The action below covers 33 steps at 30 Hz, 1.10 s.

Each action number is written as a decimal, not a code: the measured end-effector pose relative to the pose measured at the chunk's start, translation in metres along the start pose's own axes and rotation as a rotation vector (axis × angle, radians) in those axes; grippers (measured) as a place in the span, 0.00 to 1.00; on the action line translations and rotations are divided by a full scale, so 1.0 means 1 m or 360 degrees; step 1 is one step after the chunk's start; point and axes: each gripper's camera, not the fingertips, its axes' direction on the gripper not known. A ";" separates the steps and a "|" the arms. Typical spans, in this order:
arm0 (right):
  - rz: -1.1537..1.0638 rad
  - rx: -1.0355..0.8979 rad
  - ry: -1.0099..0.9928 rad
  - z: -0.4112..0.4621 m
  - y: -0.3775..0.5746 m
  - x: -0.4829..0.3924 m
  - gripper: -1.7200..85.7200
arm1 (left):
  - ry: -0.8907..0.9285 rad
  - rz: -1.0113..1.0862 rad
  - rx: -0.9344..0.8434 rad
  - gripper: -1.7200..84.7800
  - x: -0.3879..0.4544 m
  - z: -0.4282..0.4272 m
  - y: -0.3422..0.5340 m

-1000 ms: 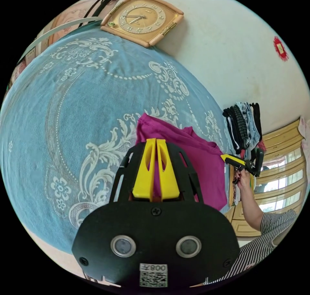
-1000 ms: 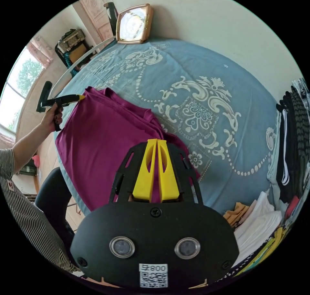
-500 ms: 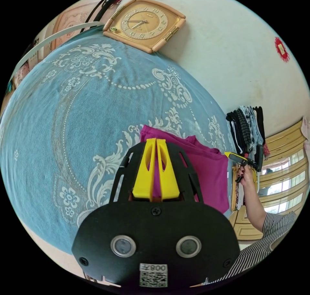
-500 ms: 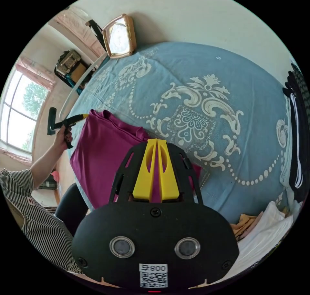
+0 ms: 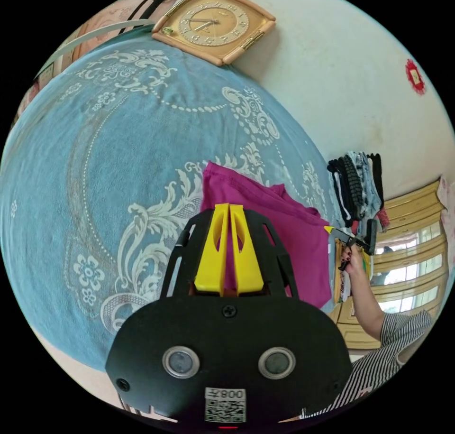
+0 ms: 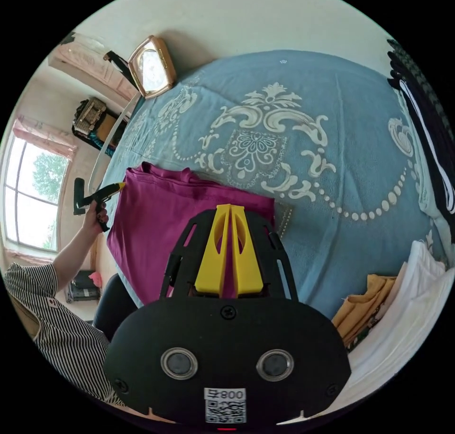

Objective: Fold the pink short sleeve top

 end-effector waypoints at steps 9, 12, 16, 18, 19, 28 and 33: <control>0.0150 0.0150 -0.0145 0.004 0.088 0.030 0.02 | -0.0021 -0.0002 0.0002 0.04 -0.015 -0.043 0.045; 0.0188 0.0181 -0.0207 -0.002 0.136 0.034 0.02 | 0.0005 0.0003 -0.0038 0.06 -0.023 -0.070 0.081; 0.0259 0.0138 -0.0285 0.005 0.204 0.032 0.02 | 0.0069 -0.0135 -0.0126 0.09 -0.046 -0.099 0.142; 0.0356 0.0110 -0.0333 0.015 0.251 0.034 0.02 | 0.0079 -0.0211 -0.0171 0.10 -0.053 -0.105 0.165; 0.0383 0.0103 -0.0354 0.018 0.261 0.035 0.02 | 0.0108 -0.0238 -0.0188 0.10 -0.055 -0.107 0.178; 0.0649 0.0155 -0.0487 0.038 0.380 0.046 0.07 | 0.0113 -0.0251 -0.0205 0.09 -0.042 -0.127 0.208; 0.0709 0.0137 -0.0545 0.061 0.416 0.049 0.08 | 0.0192 -0.0340 -0.0197 0.09 -0.037 -0.138 0.216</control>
